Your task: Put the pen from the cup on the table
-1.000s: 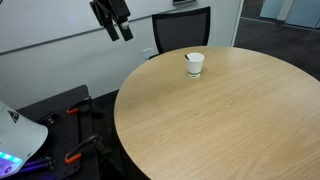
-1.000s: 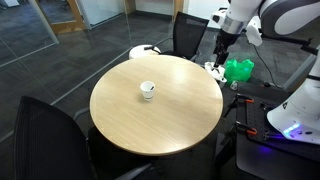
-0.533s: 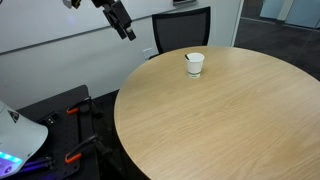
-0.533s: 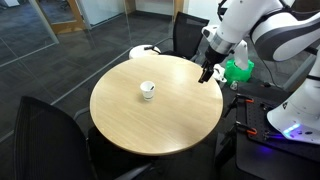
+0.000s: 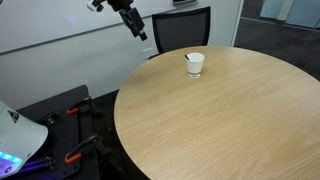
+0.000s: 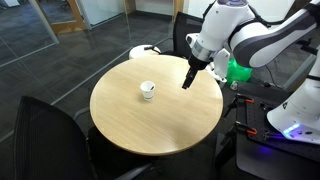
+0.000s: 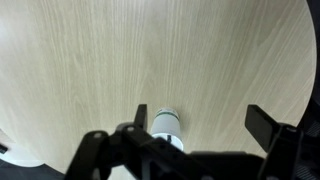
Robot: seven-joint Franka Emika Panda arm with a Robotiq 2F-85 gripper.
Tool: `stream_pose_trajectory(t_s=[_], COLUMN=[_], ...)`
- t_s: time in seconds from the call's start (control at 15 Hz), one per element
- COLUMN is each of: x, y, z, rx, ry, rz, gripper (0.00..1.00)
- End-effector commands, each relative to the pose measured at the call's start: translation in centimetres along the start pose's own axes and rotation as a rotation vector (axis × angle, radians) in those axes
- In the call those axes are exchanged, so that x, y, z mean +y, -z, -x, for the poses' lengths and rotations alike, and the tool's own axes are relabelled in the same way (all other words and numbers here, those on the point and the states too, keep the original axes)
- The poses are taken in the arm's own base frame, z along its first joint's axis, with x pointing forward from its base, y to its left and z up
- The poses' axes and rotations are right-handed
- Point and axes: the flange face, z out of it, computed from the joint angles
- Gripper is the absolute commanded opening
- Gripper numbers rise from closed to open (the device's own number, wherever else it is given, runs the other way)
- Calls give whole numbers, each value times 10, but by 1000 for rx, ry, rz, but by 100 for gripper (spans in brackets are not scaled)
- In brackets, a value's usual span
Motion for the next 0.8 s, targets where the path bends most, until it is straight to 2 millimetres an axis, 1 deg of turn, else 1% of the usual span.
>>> stream_pose_trajectory(t_s=[0.0, 0.27, 0.53, 0.73], x=[0, 0, 0, -4], y=[-1, -1, -22, -41], z=[-1, -2, -22, -38], rx=[-3, -3, -15, -23], ry=[0, 0, -56, -80], rz=[-2, -2, 12, 24], gripper=[100, 100, 100, 100])
